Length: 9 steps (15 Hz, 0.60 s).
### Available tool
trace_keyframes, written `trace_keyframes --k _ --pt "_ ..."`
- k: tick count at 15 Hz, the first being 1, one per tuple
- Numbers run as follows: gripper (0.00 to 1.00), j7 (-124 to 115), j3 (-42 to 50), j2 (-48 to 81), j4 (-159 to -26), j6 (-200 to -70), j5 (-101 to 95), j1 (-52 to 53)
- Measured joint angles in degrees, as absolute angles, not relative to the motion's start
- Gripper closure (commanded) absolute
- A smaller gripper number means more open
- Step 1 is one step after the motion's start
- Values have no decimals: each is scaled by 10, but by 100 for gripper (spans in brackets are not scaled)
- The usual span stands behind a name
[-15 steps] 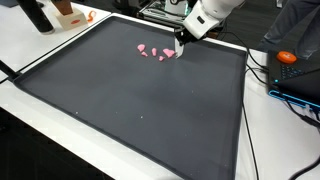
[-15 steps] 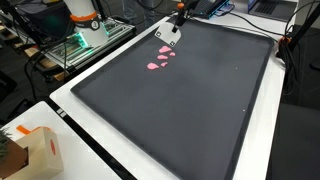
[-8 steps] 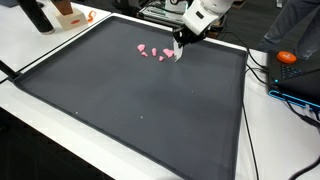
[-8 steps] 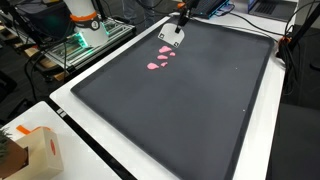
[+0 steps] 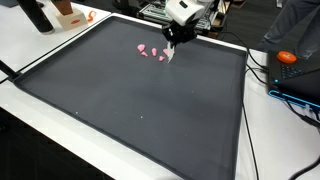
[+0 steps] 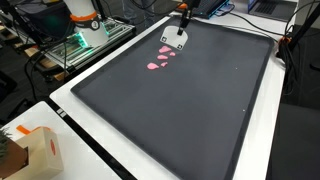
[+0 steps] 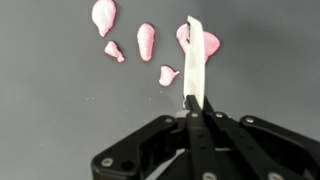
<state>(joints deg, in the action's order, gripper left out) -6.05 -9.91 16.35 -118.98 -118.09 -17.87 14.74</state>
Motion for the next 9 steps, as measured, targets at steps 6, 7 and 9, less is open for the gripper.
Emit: trace_keyframes --k 6,7,9 --pt "99 -46 -90 133 -1212 -1224 -138 109" --pt "99 -41 -88 127 -1216 -1231 -128 103" --pt "99 -29 -85 114 -1225 -1245 -105 92"
